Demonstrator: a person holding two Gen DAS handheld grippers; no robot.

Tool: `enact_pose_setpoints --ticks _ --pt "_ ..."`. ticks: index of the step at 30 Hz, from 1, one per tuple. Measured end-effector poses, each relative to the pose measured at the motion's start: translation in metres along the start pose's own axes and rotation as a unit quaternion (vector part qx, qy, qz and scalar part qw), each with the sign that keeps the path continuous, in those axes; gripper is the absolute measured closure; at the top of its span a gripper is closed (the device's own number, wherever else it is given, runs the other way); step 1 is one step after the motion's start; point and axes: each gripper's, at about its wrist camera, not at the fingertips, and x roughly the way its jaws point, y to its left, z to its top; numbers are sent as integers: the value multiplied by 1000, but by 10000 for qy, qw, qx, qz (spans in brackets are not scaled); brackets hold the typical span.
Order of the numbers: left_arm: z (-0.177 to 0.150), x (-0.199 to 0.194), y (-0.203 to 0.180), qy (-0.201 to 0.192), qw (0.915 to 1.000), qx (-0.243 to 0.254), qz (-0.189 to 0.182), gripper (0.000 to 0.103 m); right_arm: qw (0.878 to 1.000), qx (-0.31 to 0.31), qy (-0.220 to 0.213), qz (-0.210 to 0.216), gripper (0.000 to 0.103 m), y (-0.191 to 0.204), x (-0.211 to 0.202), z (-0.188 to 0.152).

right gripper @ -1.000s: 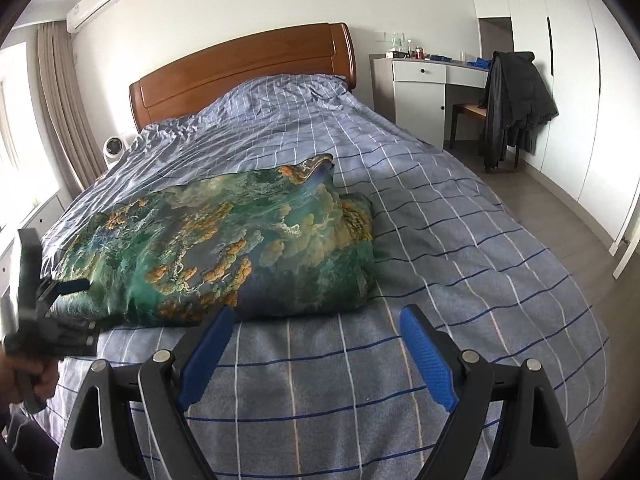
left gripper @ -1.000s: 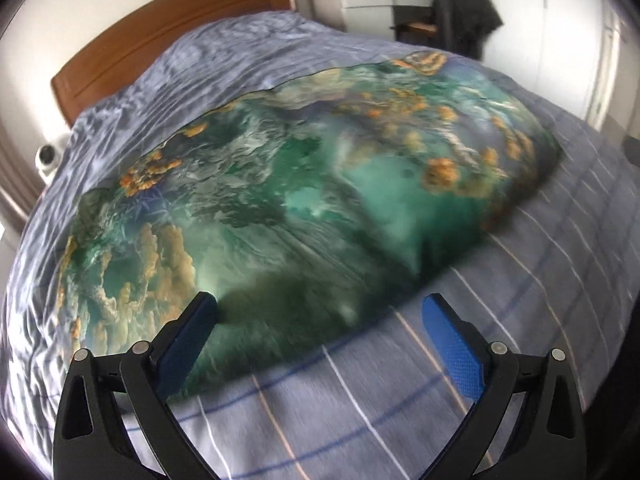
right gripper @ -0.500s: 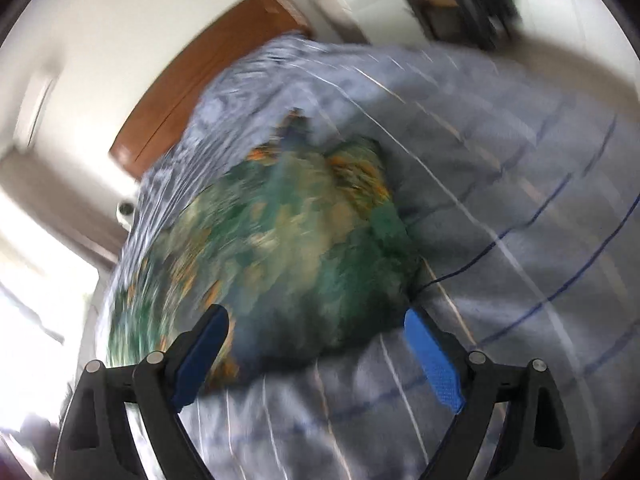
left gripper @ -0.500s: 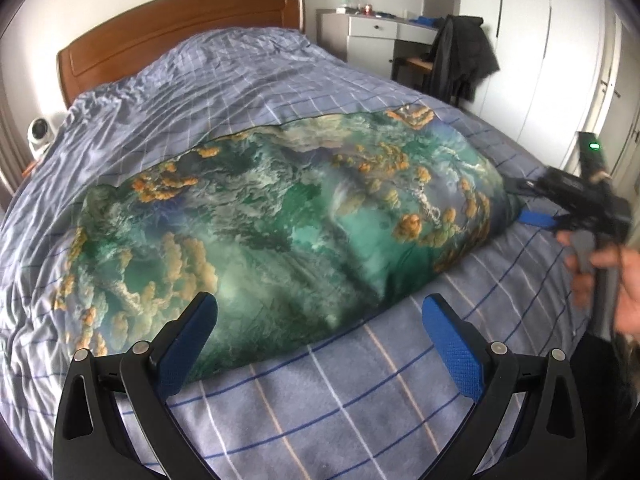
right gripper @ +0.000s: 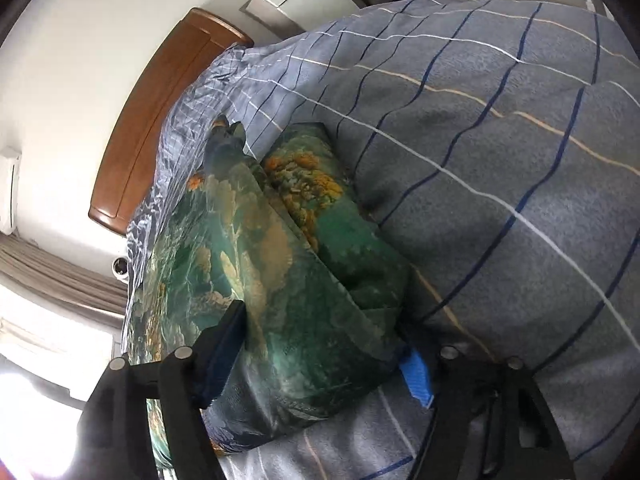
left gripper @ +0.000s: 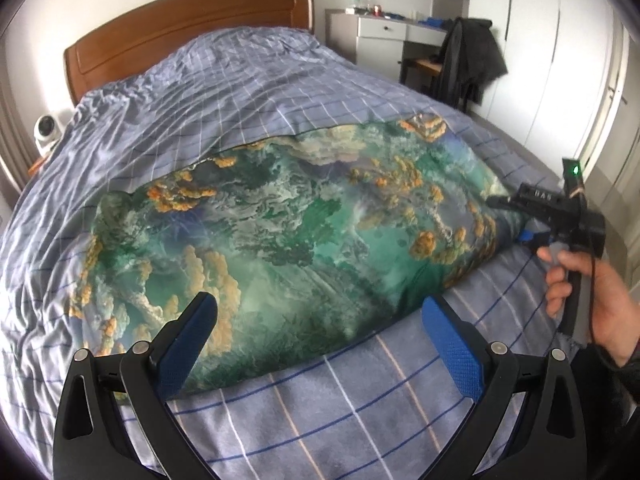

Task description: Fold large clothes

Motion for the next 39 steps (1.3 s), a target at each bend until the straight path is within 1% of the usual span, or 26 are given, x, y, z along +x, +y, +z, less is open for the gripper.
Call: enact_pose_setpoints --ticks 3,5,11,20,27,30,31,32,33,35,37,39 --pt "-6 -1 5 23 9999 -149 -20 1 10000 -10 64 5 32 0 -1 3" --pt "-12 -2 9 58 9998 -203 11 1 10000 11 53 -10 29 1 -2 4" --pt "-33 -8 31 137 9989 -381 227 1 9999 43 4 -135 27 5 5 8" --pt "-52 -8 53 253 9967 -689 340 1 9997 91 -29 -245 26 8 6 8" --pt "-58 -6 55 286 9963 -713 374 1 9995 209 -12 -252 25 7 10 12" --pt "-58 -7 54 295 9965 -685 366 1 9992 205 -11 -333 25 8 10 12" --pt "-58 -8 54 295 9966 -676 365 1 9991 167 -9 -387 28 10 11 12" --pt "-57 -8 53 294 9967 -673 353 1 9989 101 -7 -462 36 12 11 12" --pt "-55 -10 54 295 9968 -671 319 1 9986 -14 -32 -529 41 15 10 12" --pt "-45 -15 56 267 9973 -651 214 1 9978 -295 -213 -546 62 27 2 11" --pt "-29 -21 57 199 9979 -604 77 1 9947 -740 -442 -555 70 44 -10 7" --pt "-1 -29 52 51 9989 -448 -161 1 9893 -1173 -682 -533 72 65 -25 2"
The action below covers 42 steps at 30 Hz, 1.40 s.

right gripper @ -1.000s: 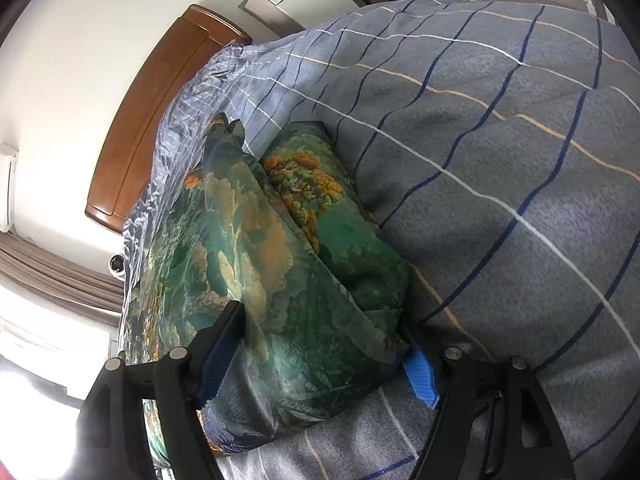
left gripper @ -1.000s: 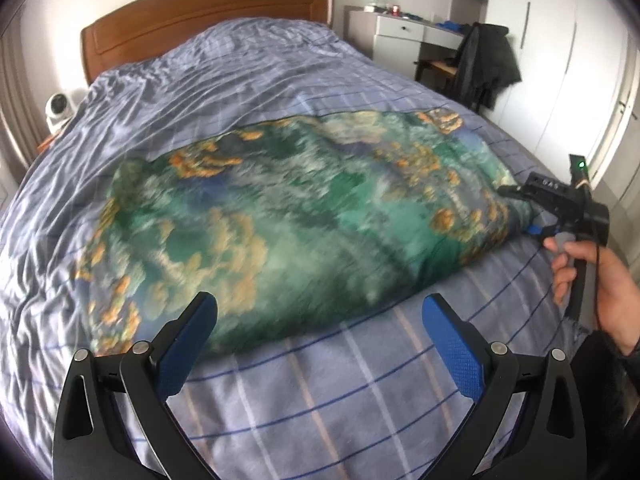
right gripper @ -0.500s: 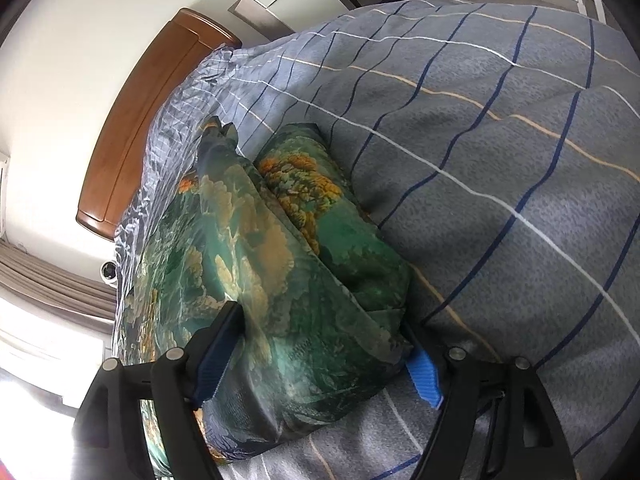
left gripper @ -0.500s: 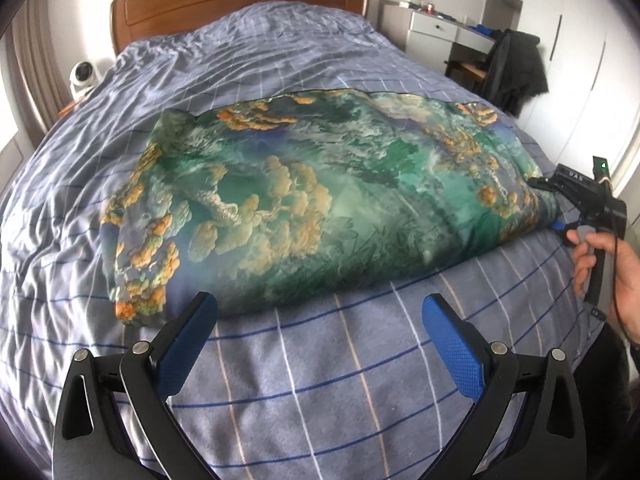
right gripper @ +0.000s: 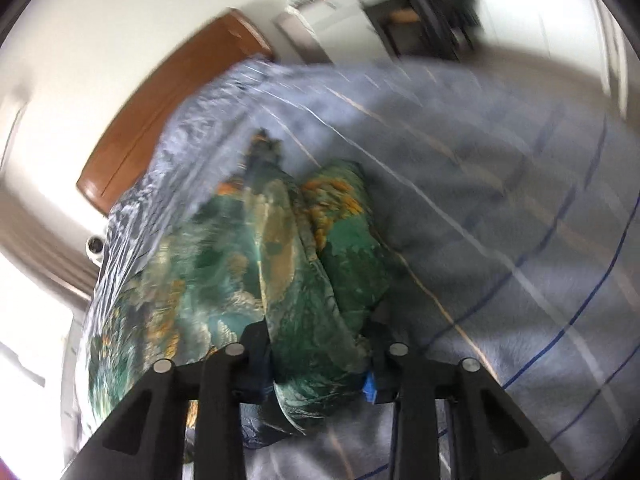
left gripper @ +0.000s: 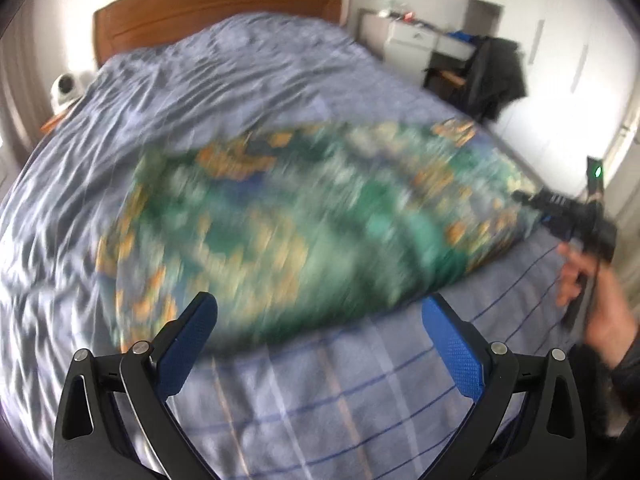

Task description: Fold large clothes

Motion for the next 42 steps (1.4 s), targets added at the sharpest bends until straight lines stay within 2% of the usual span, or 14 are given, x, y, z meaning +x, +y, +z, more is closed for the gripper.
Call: enact_pose_setpoints --ticks 5,9,17,22,24,25,28,30,31,34,37,39,40,42 --pt "76 -8 -39 -118 9924 397 -1157 1 9902 -1150 -690 396 73 59 -49 -2" --pt "122 6 -84 247 9787 798 -1878 1 9595 -2475 -1148 704 73 127 -83 -28" --pt "136 20 -67 619 9850 631 -1482 1 8816 -4409 -1432 888 73 209 -102 -104" --pt "125 42 -53 931 9910 543 -797 1 8251 -5352 -1624 800 73 237 -104 -156" --pt "120 50 -51 1010 9916 554 -585 21 8046 -5642 -1683 774 73 243 -104 -170" --pt "118 54 -47 1066 9917 524 -485 55 7982 -5733 -1689 760 73 245 -103 -173" --pt "121 57 -26 1184 9883 163 -946 69 8047 -5701 -1450 799 70 250 -95 -163" --pt "125 54 -7 1119 9882 75 -1038 71 8114 -5616 -1272 1005 55 250 -98 -154" --pt "127 51 6 1067 9885 -6 -1068 71 8144 -5560 -1073 1265 36 250 -103 -149" --pt "125 43 46 1011 9876 -212 -1178 70 8347 -5145 -600 1868 31 244 -121 -129" --pt "117 44 91 981 9877 -406 -1152 69 8674 -4532 -257 2038 31 233 -115 -97" --pt "106 43 118 963 9875 -557 -1121 69 8796 -4345 -126 1934 48 232 -99 -79" --pt "102 43 131 960 9873 -628 -1097 69 8823 -4332 -90 1839 70 235 -90 -73" --pt "89 47 155 972 9866 -811 -1032 68 8855 -4294 118 1773 74 244 -69 -65"
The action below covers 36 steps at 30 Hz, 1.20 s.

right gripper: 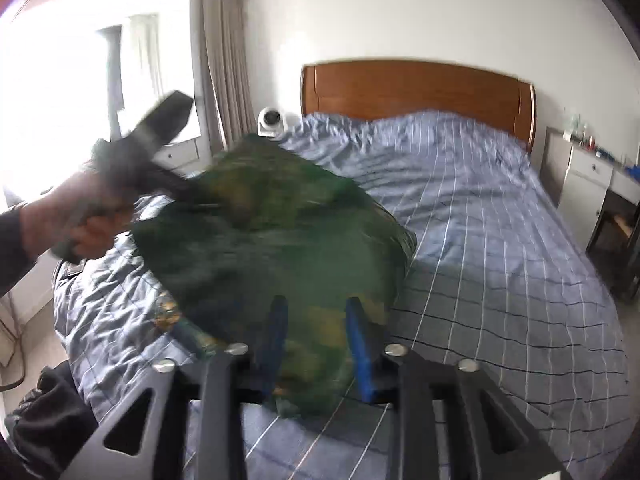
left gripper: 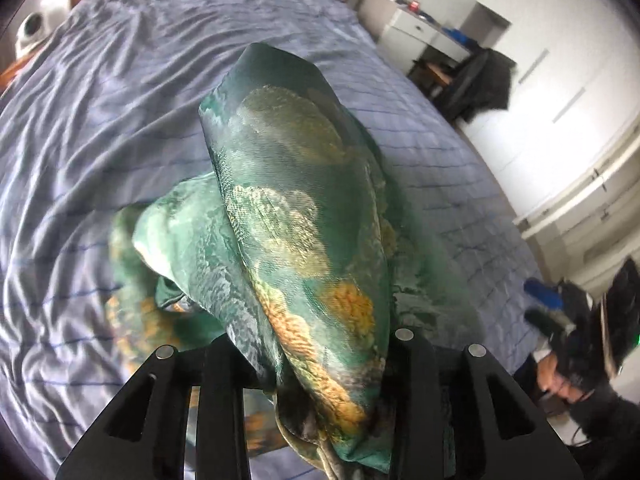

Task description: Fold large clothes

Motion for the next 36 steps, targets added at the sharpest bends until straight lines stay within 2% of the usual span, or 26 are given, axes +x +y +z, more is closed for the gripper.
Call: enact_pose_setpoints --ticks 1,2,4,6,10,13,15,19,21,24,28,30,33,36 --pt "-4 2 11 -3 10000 -89 11 68 9999 65 71 90 76 -1 12 4" --pt "-10 6 25 -17 9998 -211 9 68 9997 90 140 198 83 1 23 8" --pt "-19 11 41 -60 9991 -399 -89 66 9980 157 322 528 85 10 52 15" --pt "-28 17 56 -112 9980 -578 -228 64 9963 128 546 651 85 19 80 13" --pt "-49 39 87 11 9960 -865 -234 58 9863 129 1476 722 85 32 146 -22" --pt "-67 55 102 -135 9921 -1169 -437 57 9857 162 1570 595 87 35 160 -41" --pt "-68 56 107 -191 9896 -1293 -592 56 9852 183 1608 564 87 36 160 -38" --pt "-59 43 98 -170 9922 -1097 -569 56 9774 300 1953 747 87 34 156 -10" --pt "-53 38 97 -174 9927 -1018 -619 56 9765 463 1862 978 85 28 154 17" --pt "-51 40 102 -117 9920 -1036 -713 56 9847 422 1518 743 85 18 161 65" --pt "-58 45 111 -164 9896 -1131 -869 56 9905 383 1287 289 84 5 216 115" --pt "-63 45 119 -188 9887 -1195 -886 55 9868 562 1491 297 82 -2 257 118" --pt "-71 41 124 -212 9873 -1329 -849 55 9727 572 2241 191 84 2 314 99" --pt "-72 42 120 -183 9895 -1260 -685 55 9717 368 2333 -48 86 9 329 85"
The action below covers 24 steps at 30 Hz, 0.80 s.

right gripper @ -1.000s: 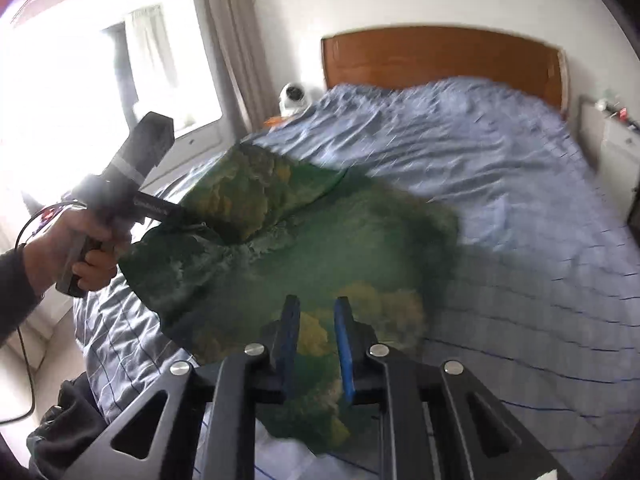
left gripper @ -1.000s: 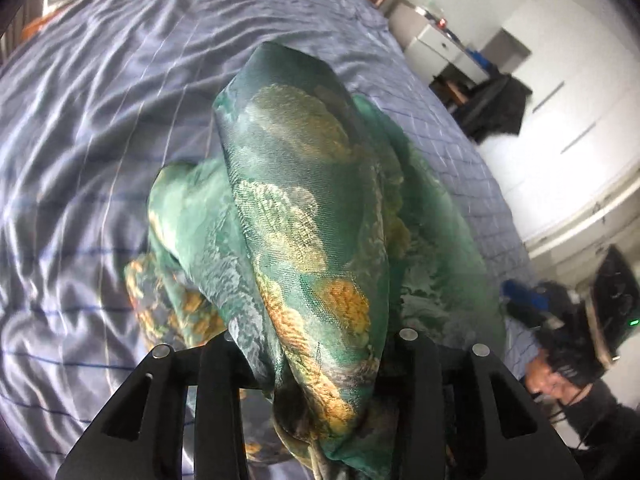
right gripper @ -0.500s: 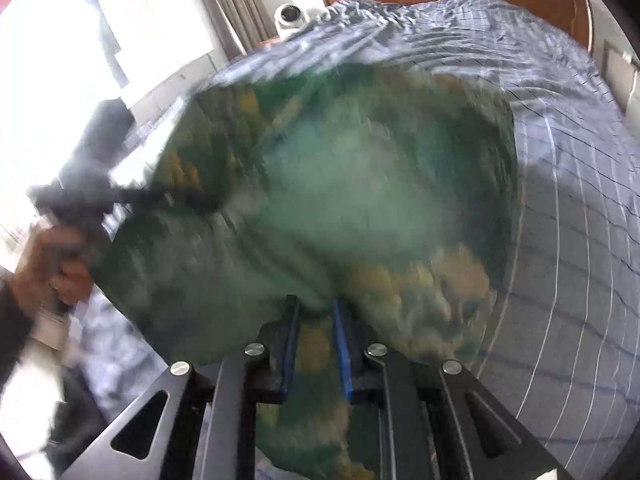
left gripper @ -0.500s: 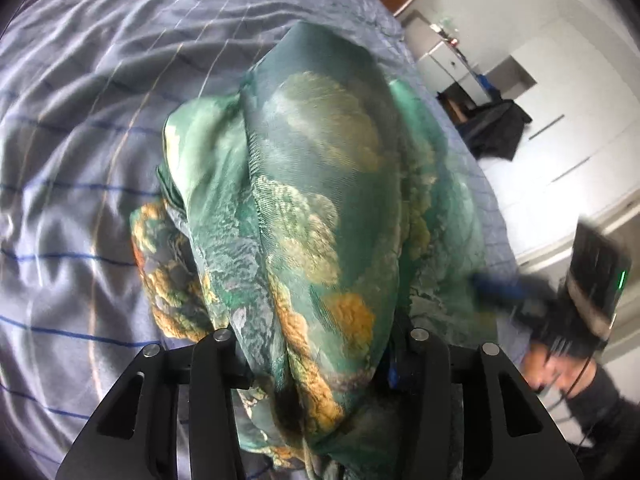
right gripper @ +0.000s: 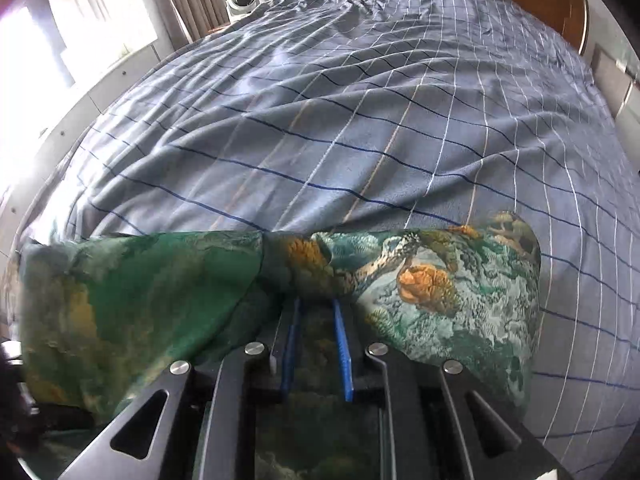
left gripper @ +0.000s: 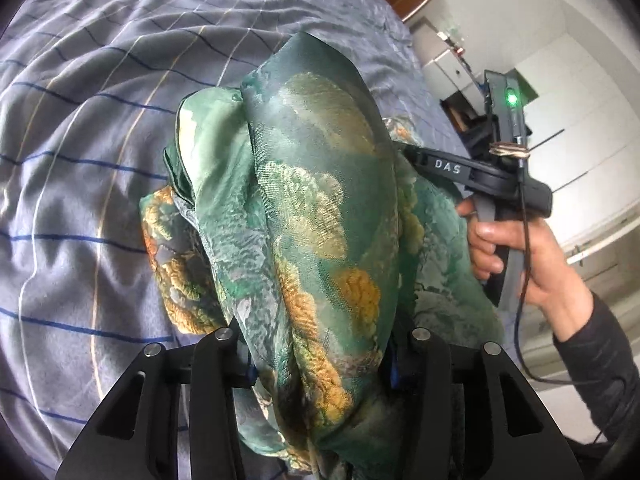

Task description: Fold large clothes

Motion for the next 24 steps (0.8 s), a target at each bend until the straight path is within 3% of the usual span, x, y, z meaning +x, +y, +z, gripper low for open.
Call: enact_pose_setpoints --ticks 3,6,10,15,18,24 --pt "-1 -1 -8 19 9999 131 75 55 9998 81 -176 65 86 -5 -13 -4" --pt "-2 -2 -9 -5 9999 118 57 55 9981 81 -492 353 85 -4 -50 -22" --pt "-2 1 -6 -18 10000 63 6 54 9943 -225 -840 620 85 2 -107 -79" --pt "-1 1 -5 7 10000 73 40 54 9902 -593 -1125 573 85 18 -158 -170" --pt "0 3 -6 32 9999 67 71 53 9891 -750 -1166 492 85 27 -156 -202" --pt "0 9 -12 18 9996 151 230 53 9960 -607 -620 213 85 28 -102 -200"
